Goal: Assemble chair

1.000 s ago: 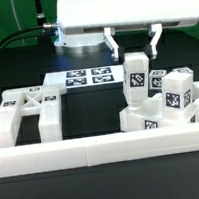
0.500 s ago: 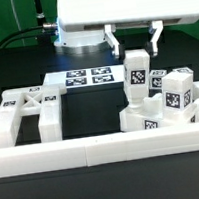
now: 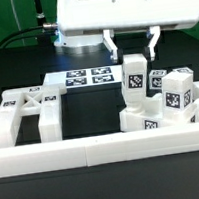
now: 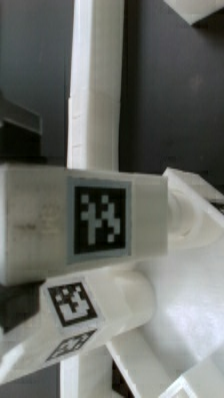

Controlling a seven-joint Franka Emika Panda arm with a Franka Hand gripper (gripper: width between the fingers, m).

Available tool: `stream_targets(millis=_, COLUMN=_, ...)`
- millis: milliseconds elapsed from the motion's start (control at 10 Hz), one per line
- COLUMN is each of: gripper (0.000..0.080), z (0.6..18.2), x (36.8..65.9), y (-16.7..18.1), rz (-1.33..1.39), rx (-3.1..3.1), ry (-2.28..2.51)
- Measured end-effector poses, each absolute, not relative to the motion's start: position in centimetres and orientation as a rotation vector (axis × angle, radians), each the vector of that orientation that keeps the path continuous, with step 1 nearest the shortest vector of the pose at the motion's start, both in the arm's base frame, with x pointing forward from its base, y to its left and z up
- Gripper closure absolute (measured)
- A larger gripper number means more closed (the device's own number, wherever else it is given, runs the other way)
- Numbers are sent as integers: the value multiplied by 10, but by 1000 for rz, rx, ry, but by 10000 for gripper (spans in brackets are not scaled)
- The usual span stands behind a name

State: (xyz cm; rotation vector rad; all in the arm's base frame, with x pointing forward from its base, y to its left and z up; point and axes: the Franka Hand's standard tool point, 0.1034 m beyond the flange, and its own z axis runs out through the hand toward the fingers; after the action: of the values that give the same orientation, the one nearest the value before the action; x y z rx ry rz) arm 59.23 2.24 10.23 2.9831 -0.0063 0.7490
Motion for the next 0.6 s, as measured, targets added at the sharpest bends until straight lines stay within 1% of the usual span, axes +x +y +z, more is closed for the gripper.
stream_targets(millis=400, gripper=515, z=101, x=592, y=23, rz=746, rx=2983, ry=-5)
stream_targets(millis=600, gripper=515, z=93, x=590, y=24, rz=751, rx=2980, ry=-14)
